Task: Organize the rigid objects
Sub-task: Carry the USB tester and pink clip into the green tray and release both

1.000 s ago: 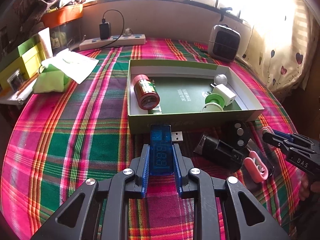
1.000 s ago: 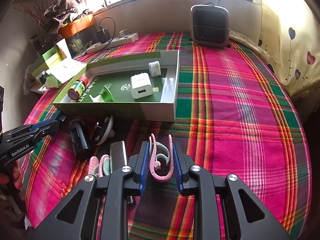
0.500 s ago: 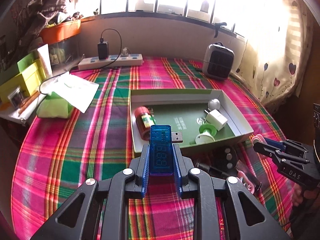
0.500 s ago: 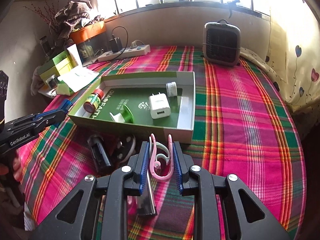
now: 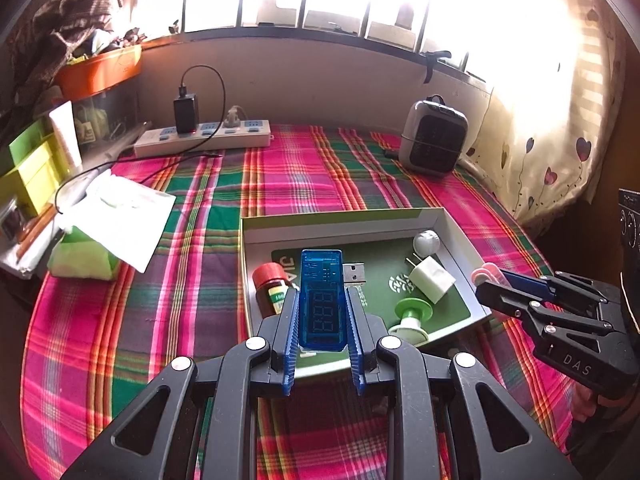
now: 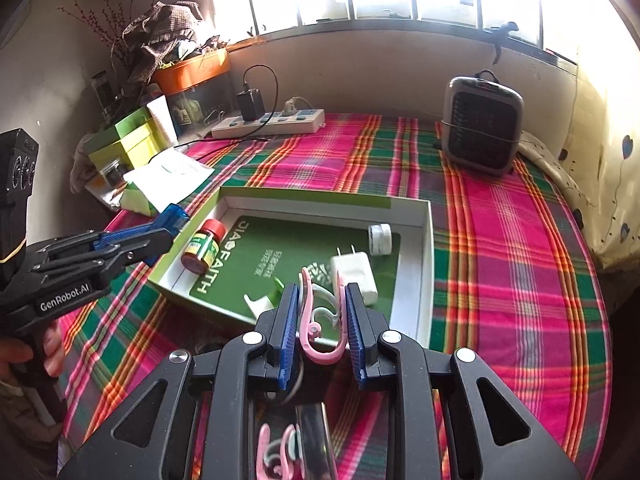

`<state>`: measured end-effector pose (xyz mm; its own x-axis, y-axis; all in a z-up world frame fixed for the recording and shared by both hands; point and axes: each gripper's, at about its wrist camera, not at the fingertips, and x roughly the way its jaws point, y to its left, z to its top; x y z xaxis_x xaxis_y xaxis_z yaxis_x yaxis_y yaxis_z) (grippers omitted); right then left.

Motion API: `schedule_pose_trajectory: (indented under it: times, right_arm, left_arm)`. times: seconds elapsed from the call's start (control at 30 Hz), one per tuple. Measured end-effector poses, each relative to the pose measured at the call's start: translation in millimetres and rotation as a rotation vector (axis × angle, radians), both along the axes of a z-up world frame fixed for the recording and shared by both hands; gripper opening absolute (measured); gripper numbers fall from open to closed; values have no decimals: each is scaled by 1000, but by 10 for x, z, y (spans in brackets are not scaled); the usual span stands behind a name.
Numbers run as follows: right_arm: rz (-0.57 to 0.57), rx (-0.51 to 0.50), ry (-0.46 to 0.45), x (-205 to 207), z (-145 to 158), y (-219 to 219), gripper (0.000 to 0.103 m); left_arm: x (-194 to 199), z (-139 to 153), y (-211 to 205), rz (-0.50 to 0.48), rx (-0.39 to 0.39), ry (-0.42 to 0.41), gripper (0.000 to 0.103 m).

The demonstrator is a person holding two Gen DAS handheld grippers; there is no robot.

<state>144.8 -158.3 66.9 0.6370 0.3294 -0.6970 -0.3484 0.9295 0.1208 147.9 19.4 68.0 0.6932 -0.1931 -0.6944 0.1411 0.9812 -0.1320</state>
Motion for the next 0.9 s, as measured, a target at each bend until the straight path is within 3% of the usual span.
schedule_pose_trajectory:
  times: [0.4,0.9]
  right_arm:
    - [41,-11,61,487,-167,255,24]
    - [71,-45,118,766,-409,403,24]
  left_arm:
    - [419,-156,-70,-28,-10,40,21]
    - [764,-380,-160,-58,24,78,21]
